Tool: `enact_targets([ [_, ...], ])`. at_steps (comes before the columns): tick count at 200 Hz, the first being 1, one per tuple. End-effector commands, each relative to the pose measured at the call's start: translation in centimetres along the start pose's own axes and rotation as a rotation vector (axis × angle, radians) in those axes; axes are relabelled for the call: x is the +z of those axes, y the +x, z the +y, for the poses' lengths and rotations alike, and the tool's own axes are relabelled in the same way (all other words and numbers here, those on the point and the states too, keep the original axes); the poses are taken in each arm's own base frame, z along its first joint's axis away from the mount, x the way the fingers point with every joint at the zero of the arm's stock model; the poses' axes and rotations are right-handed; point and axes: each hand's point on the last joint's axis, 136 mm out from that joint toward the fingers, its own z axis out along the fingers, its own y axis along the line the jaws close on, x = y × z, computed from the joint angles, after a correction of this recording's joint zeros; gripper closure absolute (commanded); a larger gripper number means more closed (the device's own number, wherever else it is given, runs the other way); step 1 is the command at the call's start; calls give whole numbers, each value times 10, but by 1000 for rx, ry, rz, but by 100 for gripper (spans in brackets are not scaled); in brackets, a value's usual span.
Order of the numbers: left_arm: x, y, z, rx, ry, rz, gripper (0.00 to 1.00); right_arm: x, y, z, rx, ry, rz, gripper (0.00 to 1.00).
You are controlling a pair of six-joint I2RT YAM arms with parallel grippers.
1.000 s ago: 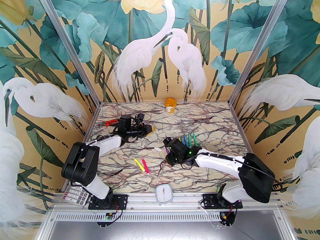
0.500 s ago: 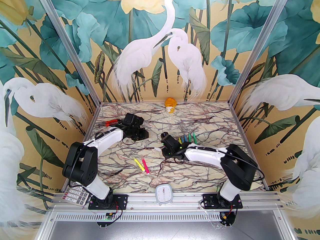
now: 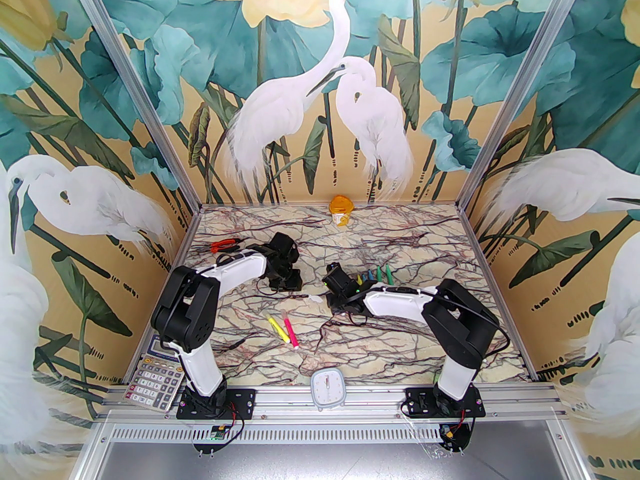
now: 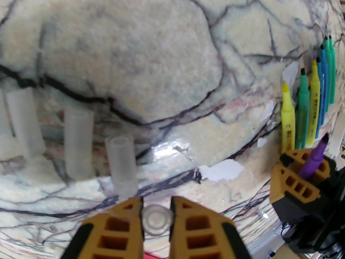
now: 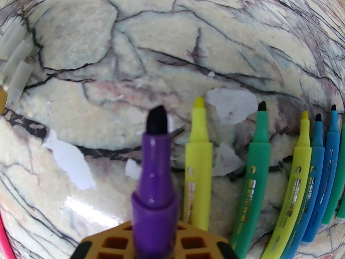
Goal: Open the pen caps
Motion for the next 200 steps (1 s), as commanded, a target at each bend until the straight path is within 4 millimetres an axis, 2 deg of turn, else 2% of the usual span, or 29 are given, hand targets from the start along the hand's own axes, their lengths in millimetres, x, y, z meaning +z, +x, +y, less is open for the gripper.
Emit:
enact_targets([
  [1,2,-4,0,27,-30,7,95,6,-4,-2,14,29,-9,84],
  [61,11,-10,2,26,-45,6,88,7,-3,-9,7,70,0,75],
  [128,16,-12,7,18,-74,14,80,2,-5,-13,2,89,-3,72],
  [200,16,-11,9,14,-83,10,71,-19,-11,-12,-16,90,-36,66],
])
